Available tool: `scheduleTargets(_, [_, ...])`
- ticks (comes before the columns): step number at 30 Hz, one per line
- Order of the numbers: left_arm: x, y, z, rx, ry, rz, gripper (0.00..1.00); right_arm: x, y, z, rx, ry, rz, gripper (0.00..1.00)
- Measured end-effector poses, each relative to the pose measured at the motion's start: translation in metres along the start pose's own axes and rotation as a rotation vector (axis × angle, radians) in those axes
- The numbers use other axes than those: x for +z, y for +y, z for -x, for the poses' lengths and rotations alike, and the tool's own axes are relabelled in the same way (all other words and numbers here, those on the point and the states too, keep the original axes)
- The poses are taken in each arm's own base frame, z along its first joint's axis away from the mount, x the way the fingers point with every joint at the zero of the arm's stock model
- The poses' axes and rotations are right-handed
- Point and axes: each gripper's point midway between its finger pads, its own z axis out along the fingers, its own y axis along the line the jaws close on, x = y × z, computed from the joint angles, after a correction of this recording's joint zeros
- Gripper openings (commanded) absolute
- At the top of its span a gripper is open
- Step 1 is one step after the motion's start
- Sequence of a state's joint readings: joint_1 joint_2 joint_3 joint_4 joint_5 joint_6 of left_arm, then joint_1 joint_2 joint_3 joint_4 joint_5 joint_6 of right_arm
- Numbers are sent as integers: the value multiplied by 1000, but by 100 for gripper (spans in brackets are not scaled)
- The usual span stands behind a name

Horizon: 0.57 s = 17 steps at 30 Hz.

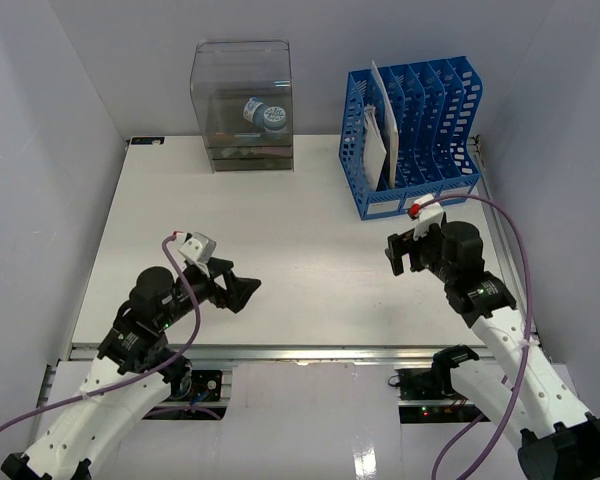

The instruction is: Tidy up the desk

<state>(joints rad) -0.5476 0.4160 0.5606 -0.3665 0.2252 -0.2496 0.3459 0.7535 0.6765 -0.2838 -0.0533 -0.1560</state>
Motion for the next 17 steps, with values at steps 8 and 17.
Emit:
scheduleTargets(8, [-18,-7,16,22,-92,-15,98,-14,-29,-34,106,14,-156,90])
scheduleTargets(17, [-17,-5,13,17,-77,-7,98,-21,-40,-37,160,-14,-201,90])
